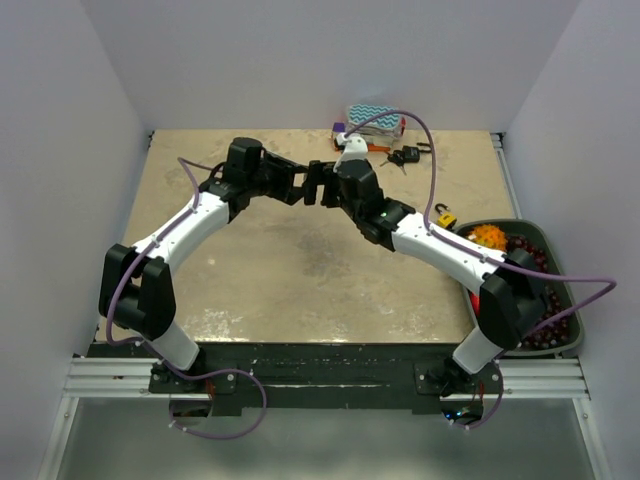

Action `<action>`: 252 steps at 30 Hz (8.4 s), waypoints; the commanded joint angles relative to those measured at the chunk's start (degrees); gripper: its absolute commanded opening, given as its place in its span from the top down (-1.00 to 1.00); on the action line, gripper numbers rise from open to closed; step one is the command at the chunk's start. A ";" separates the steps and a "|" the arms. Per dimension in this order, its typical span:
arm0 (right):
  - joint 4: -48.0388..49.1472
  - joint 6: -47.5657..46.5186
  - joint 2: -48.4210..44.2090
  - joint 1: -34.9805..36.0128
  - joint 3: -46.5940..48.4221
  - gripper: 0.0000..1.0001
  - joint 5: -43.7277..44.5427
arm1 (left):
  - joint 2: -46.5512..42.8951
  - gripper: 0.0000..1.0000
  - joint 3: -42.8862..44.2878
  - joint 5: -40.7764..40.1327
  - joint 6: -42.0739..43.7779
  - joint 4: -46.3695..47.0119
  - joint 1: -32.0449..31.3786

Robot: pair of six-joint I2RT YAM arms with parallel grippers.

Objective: Lock with the key
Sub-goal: Lock the lock.

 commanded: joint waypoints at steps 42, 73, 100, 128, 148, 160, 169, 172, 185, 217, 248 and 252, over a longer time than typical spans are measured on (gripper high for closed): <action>2.79 0.36 -13.69 -13.26 1.98 1.00 -31.14 | -13.11 -0.98 -9.01 17.20 57.56 17.58 15.10; -10.13 -13.77 -24.24 -20.13 -2.15 1.00 -72.74 | -21.47 -0.98 -7.24 37.68 118.46 8.86 -8.27; -11.18 -12.54 -23.90 -20.13 -1.80 0.32 -71.69 | -19.89 1.00 -4.70 31.53 121.37 5.09 -12.41; -43.79 -59.20 -26.89 -20.48 7.25 -0.89 -65.27 | -18.39 1.00 3.30 35.30 121.09 -12.39 -12.32; -49.50 -62.55 -20.73 -13.46 10.15 -0.35 -62.20 | -16.90 1.00 5.24 36.27 124.97 -15.13 -13.46; -48.72 -62.81 -20.47 -11.35 10.15 1.00 -59.91 | -15.58 0.98 6.38 34.61 124.36 -15.83 -13.73; -38.53 -47.45 -24.15 -13.01 7.35 1.00 -60.96 | -22.25 -0.98 0.33 28.72 113.84 -5.93 -8.91; -31.60 -38.23 -25.12 -14.59 5.76 1.00 -63.15 | -27.08 -0.99 -4.85 21.71 108.80 0.42 -7.40; -5.12 -9.55 -26.62 -15.21 -1.01 1.00 -71.95 | -31.75 -0.44 -6.10 38.71 100.10 5.52 -4.67; -8.37 -15.52 -28.03 -11.70 -1.36 1.00 -72.04 | -28.85 1.00 -7.42 43.83 87.97 15.98 -7.57; -7.11 -22.25 -24.86 -3.52 -2.51 1.00 -70.63 | -23.40 1.00 -6.03 42.69 92.14 15.43 -14.44; -22.23 -34.66 -25.56 -3.52 -0.22 1.00 -68.53 | -23.05 1.00 -2.33 43.39 103.76 1.86 -10.22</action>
